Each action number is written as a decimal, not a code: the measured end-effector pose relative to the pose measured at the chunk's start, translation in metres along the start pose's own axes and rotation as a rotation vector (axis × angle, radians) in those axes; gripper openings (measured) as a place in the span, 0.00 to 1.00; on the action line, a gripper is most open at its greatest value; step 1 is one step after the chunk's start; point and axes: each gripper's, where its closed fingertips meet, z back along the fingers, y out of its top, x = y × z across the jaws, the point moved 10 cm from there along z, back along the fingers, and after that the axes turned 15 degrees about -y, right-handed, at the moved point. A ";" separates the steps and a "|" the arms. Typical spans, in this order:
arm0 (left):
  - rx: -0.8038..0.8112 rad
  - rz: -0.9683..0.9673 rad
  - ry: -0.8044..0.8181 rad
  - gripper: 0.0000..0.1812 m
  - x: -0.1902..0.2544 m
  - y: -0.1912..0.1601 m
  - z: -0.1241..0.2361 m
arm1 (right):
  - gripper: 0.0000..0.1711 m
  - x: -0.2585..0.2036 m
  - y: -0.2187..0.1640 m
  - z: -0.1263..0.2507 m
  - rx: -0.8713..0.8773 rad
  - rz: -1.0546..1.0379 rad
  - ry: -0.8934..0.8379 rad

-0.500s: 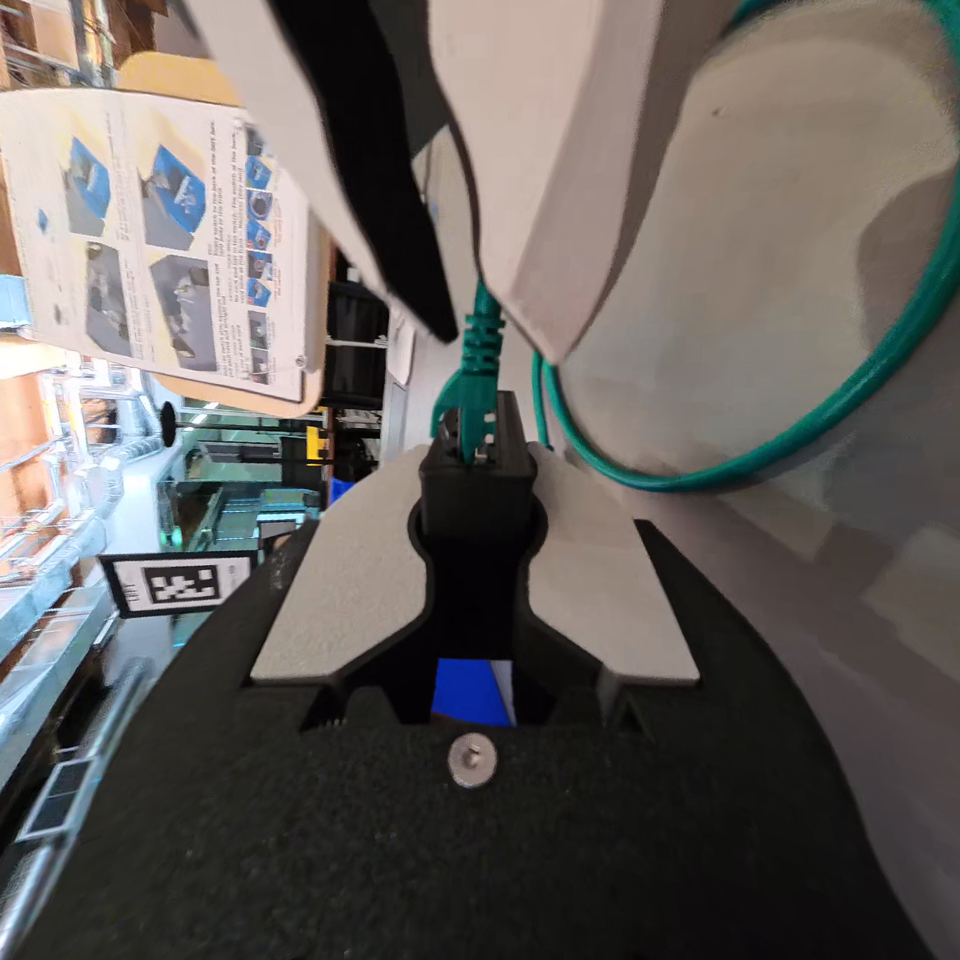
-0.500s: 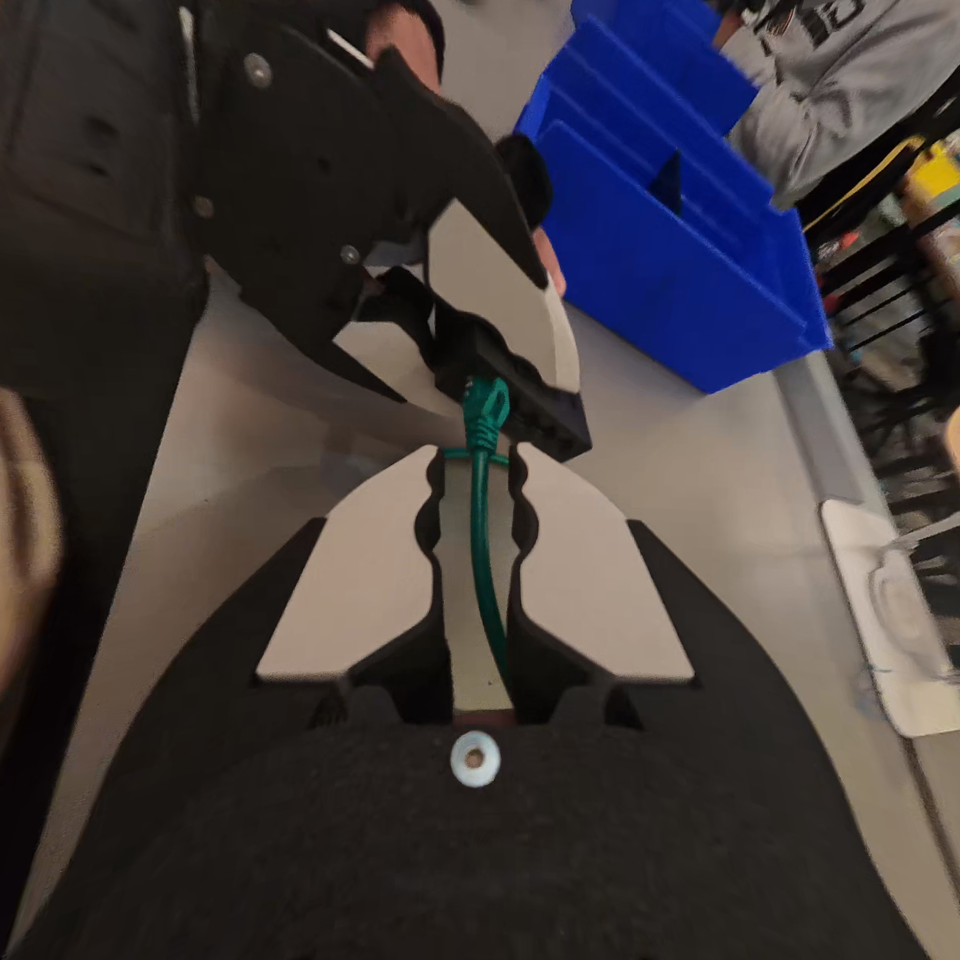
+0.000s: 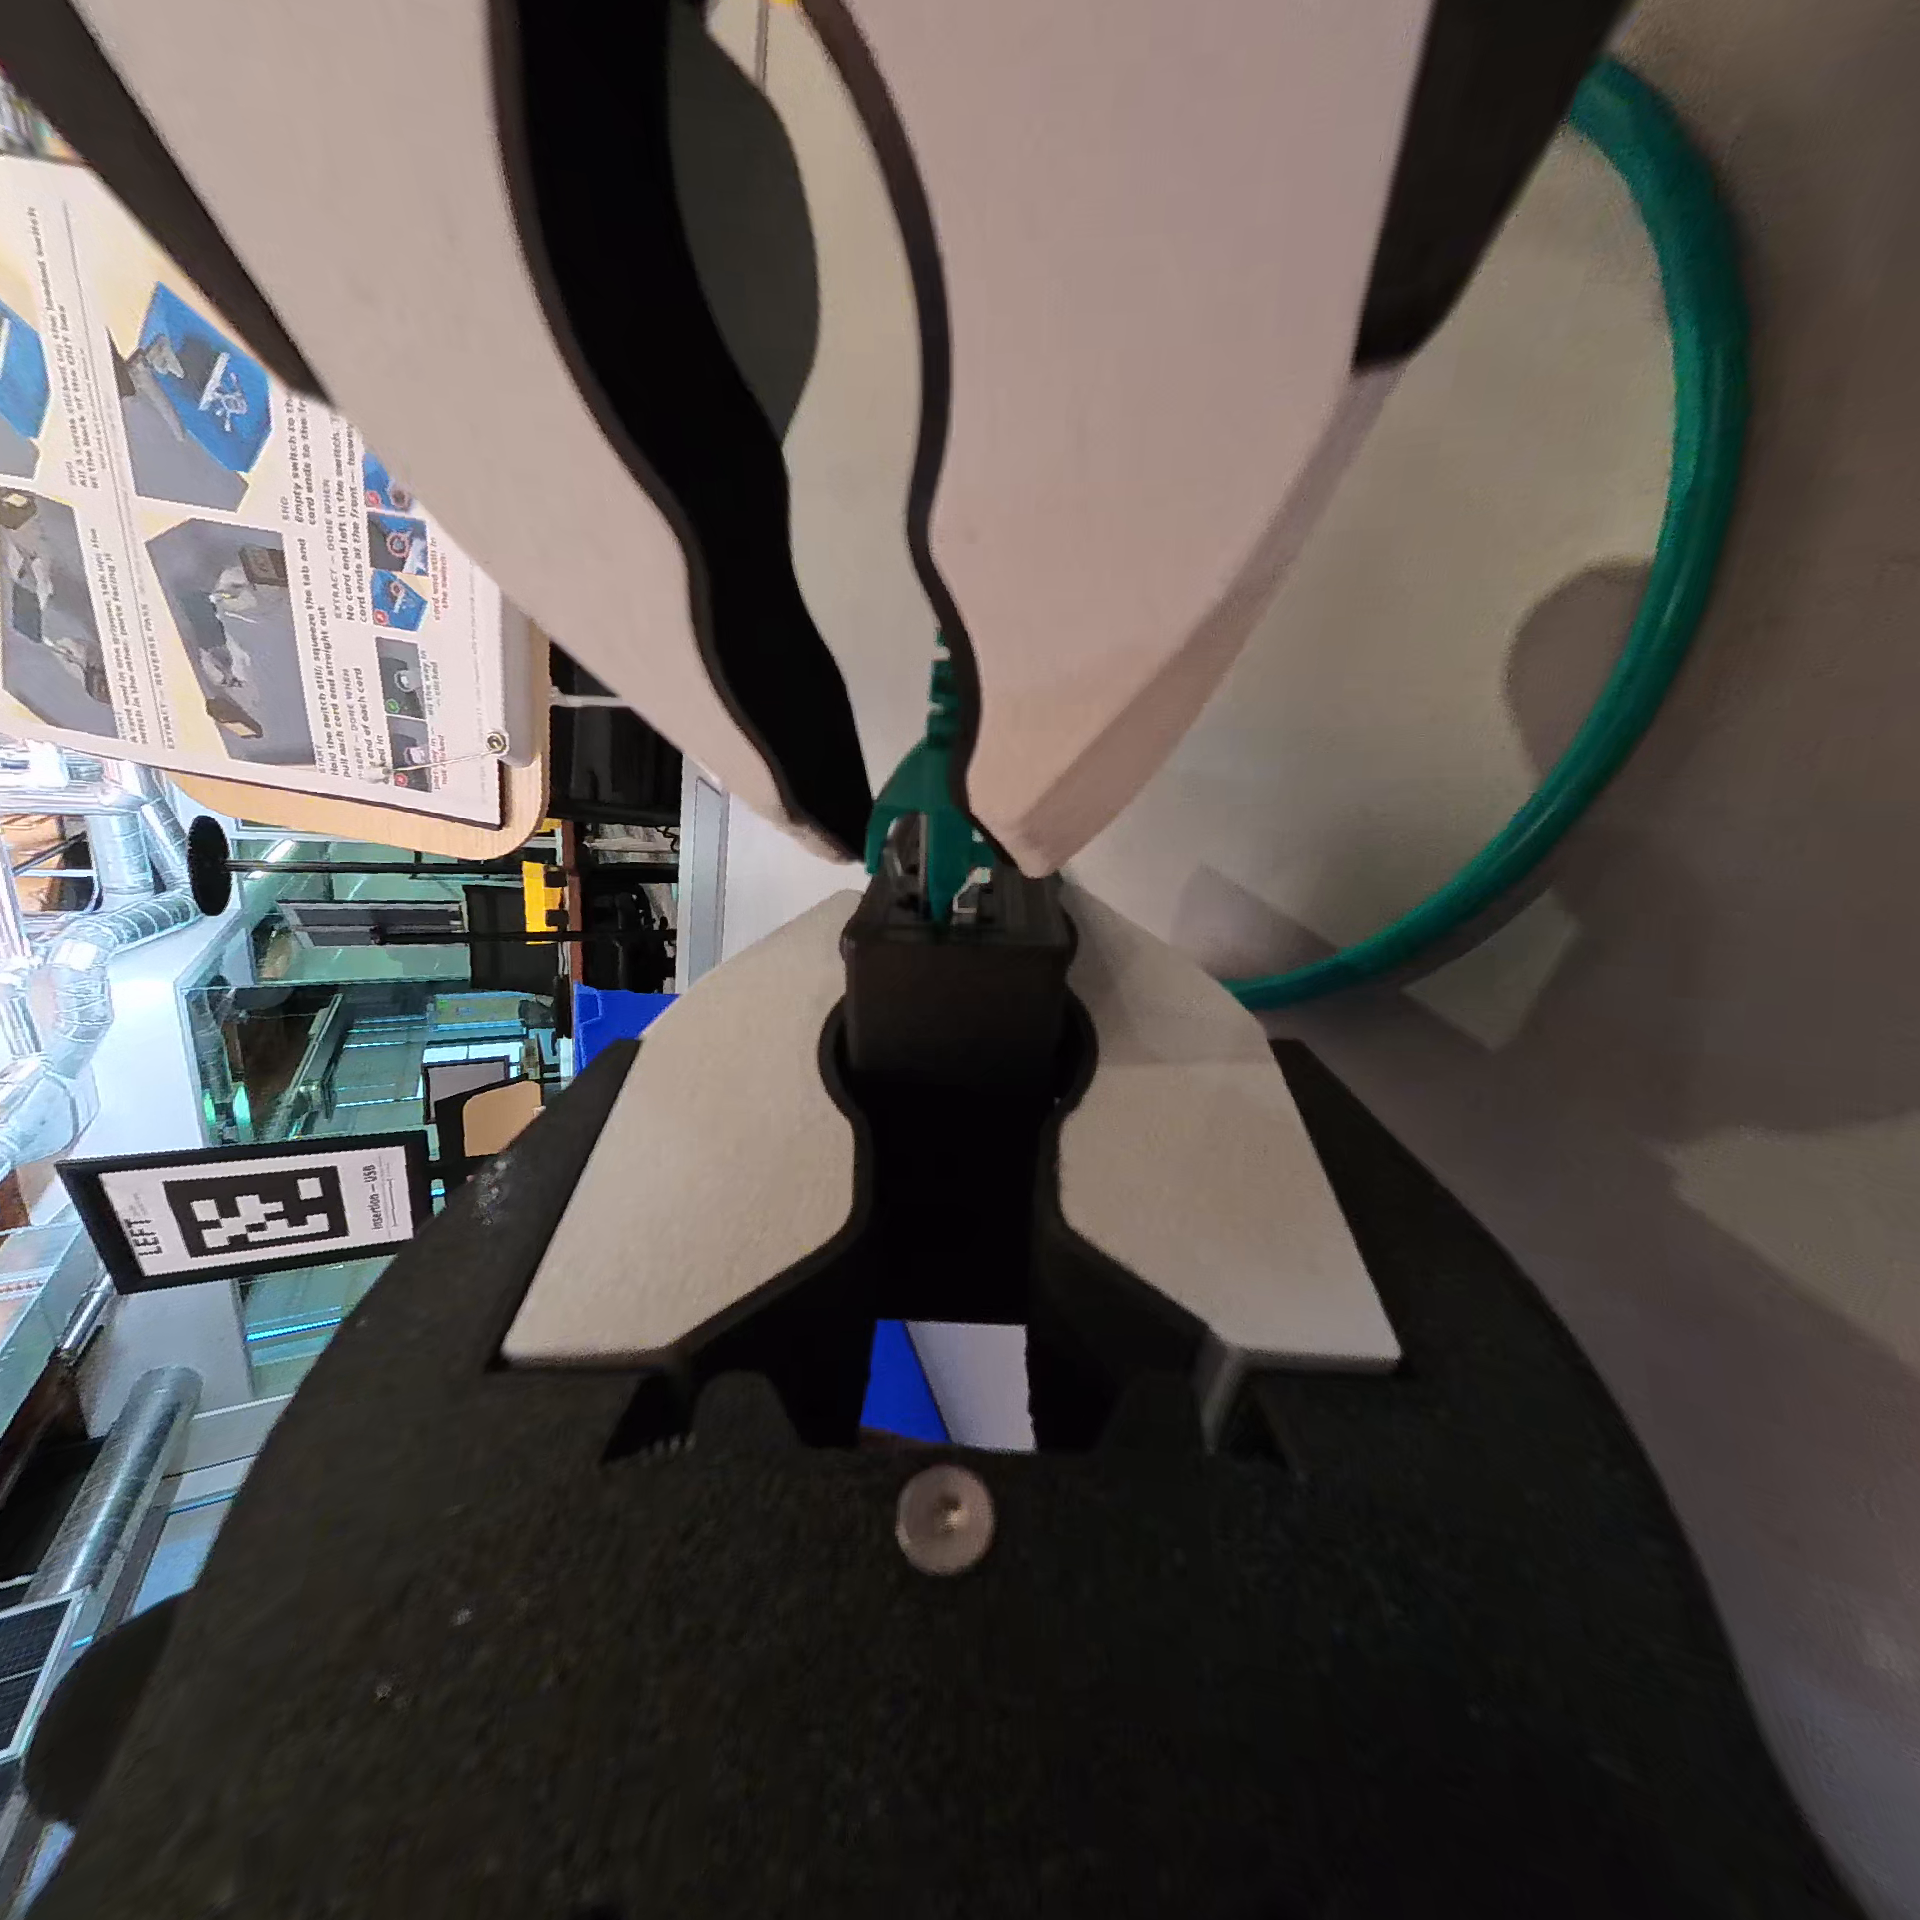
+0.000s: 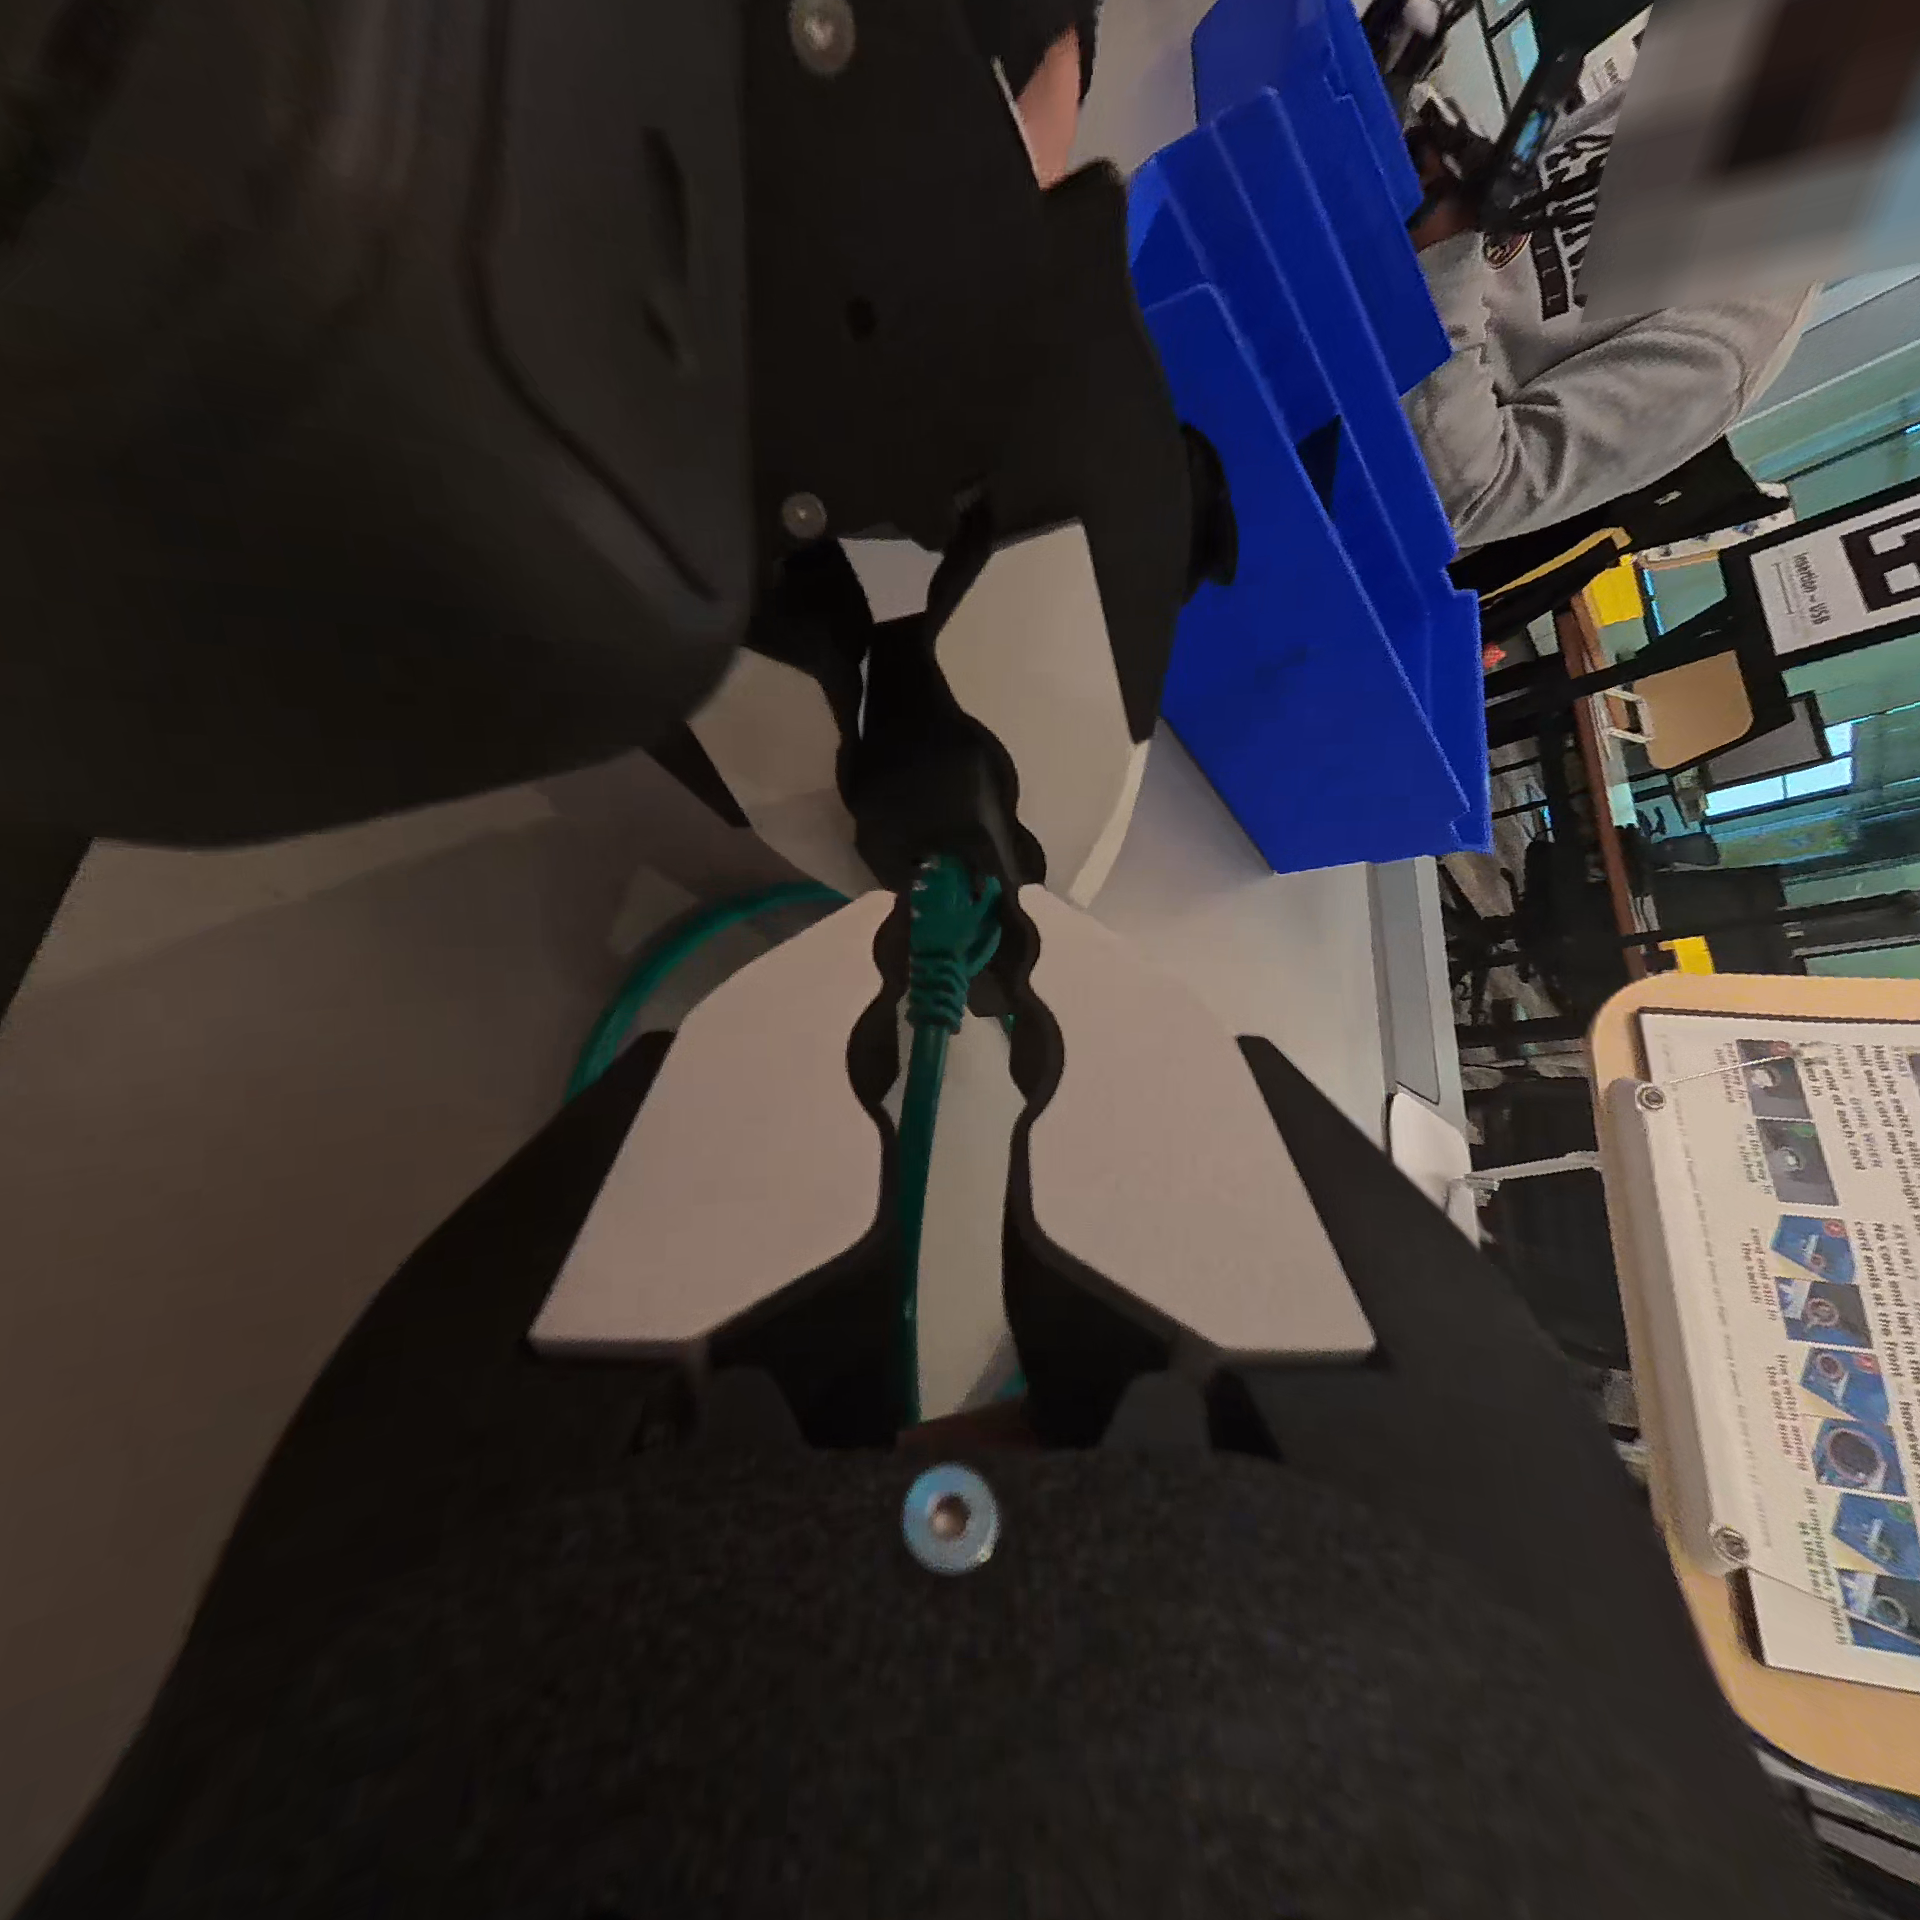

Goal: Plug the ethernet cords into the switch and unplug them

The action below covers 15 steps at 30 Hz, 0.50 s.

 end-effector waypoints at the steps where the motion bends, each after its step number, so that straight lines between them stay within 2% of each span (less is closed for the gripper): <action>1: -0.003 -0.001 0.000 0.16 0.000 0.000 0.000 | 0.10 -0.001 0.000 0.000 0.001 0.011 -0.002; 6: -0.024 -0.012 0.005 0.16 0.004 0.000 -0.003 | 0.09 -0.001 0.001 -0.003 -0.036 0.018 0.072; 15: -0.057 -0.034 0.038 0.17 0.000 -0.004 -0.004 | 0.08 -0.006 0.005 -0.007 -0.036 0.030 0.025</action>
